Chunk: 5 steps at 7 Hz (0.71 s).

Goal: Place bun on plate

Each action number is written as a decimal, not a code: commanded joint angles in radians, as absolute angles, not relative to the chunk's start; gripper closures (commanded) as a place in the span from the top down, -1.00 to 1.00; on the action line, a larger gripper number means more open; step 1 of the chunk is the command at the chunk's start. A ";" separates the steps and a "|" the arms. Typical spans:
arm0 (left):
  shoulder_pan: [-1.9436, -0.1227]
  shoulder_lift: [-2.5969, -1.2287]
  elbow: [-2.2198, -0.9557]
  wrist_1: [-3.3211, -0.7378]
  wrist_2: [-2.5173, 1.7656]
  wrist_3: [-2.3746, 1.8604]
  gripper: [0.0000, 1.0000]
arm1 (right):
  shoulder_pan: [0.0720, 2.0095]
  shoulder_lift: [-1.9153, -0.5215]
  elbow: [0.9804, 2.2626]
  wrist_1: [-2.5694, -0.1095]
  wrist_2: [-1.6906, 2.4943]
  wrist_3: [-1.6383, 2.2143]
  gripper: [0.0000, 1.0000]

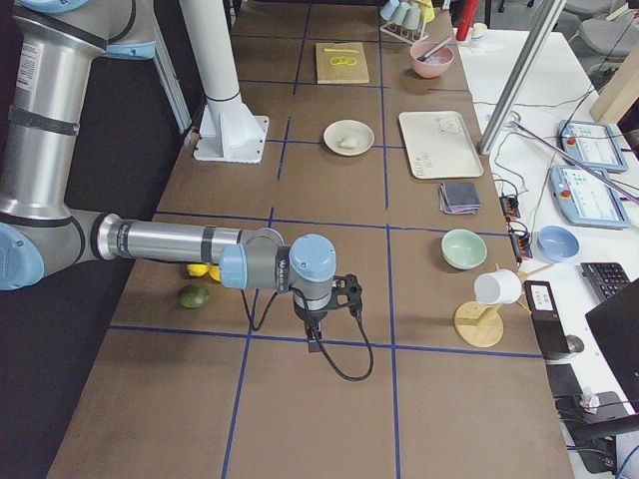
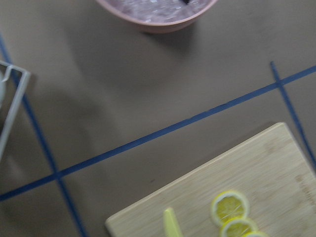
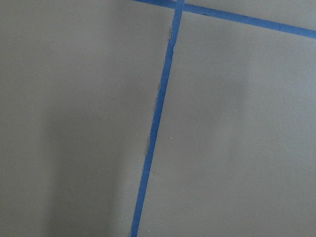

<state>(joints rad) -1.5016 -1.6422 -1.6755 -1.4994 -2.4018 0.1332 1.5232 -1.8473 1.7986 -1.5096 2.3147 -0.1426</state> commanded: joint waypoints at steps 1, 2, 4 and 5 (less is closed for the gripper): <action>-1.572 -1.509 -1.592 -1.499 -2.401 0.155 1.00 | 1.523 -1.848 1.798 -1.509 2.315 -0.144 1.00; -1.574 -1.490 -1.591 -1.509 -2.401 0.155 1.00 | 1.523 -1.850 1.799 -1.509 2.315 -0.144 1.00; -1.572 -1.493 -1.601 -1.509 -2.404 0.147 1.00 | 1.523 -1.850 1.799 -1.509 2.313 -0.147 1.00; -1.571 -1.494 -1.588 -1.508 -2.399 0.149 1.00 | 1.523 -1.850 1.801 -1.508 2.313 -0.147 1.00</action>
<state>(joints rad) -1.5716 -1.4943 -1.5944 -1.5086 -2.4020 0.1488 1.5233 -1.8499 1.7997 -1.5091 2.3138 -0.1462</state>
